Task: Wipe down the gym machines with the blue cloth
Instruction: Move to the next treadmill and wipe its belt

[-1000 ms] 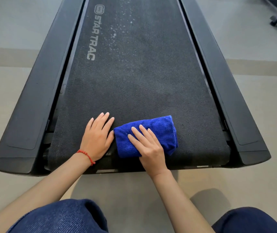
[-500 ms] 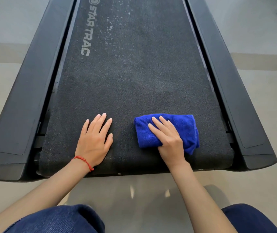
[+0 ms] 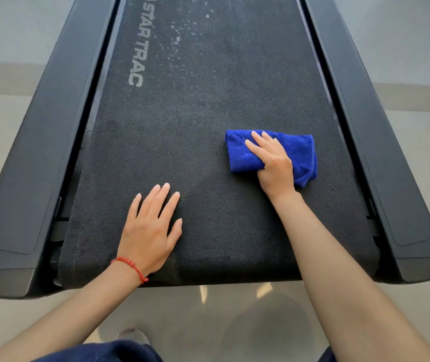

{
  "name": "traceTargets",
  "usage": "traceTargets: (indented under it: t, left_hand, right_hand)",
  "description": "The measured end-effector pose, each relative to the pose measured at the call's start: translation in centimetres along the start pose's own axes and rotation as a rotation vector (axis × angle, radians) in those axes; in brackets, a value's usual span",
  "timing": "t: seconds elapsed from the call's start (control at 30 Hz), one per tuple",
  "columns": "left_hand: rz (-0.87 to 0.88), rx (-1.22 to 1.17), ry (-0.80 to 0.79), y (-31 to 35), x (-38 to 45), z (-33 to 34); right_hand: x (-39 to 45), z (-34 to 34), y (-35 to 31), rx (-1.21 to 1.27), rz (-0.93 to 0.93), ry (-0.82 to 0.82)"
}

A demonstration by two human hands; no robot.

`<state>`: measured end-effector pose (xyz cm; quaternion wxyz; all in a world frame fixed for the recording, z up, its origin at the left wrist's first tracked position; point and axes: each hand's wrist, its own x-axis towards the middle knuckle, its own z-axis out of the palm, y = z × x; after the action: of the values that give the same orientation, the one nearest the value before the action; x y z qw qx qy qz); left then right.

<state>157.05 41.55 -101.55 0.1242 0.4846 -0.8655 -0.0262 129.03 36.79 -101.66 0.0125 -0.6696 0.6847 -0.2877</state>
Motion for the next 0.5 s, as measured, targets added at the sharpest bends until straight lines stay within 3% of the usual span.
traceTargets:
  t: [0.37,0.5]
  left_hand:
    - [0.009,-0.011,0.003,-0.1,0.0,-0.3]
    - [0.006,-0.008,-0.025,0.0,0.0,-0.5]
  right_hand:
    - [3.8,-0.6,-0.3,-0.011,0.176,-0.088]
    - [1.1,-0.4,-1.3,0.024,0.12,-0.049]
